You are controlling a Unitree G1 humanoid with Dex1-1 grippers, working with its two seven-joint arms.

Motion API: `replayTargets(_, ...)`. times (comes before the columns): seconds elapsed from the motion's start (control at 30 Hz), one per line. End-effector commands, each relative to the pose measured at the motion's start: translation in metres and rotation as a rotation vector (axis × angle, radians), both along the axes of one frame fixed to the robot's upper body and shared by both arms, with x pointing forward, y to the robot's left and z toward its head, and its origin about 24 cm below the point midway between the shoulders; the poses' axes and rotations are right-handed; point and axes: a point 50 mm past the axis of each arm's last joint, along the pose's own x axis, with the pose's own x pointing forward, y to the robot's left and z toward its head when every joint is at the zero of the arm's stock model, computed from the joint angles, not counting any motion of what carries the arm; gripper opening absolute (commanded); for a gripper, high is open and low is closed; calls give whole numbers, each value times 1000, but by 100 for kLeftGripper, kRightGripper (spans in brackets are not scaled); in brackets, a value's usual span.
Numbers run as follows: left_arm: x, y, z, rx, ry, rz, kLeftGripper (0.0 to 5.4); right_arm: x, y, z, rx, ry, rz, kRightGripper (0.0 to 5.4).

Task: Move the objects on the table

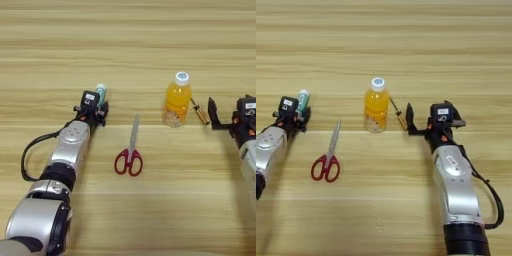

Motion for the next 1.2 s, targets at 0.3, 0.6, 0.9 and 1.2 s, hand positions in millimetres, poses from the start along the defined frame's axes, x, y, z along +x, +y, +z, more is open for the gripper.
replayTargets(0.3,-3,4,-3,-9,5,6,162,3,3,3,-2,-12,-1,540)
replayTargets(0.6,-19,-54,26,-250,-23,-164,162,4,4,3,-7,-11,-5,540)
replayTargets(0.9,-33,-79,53,-447,71,-246,162,4,4,3,-8,-11,-5,540)
replayTargets(1.2,-45,-97,44,-600,282,-300,162,4,5,3,-9,-10,-3,540)
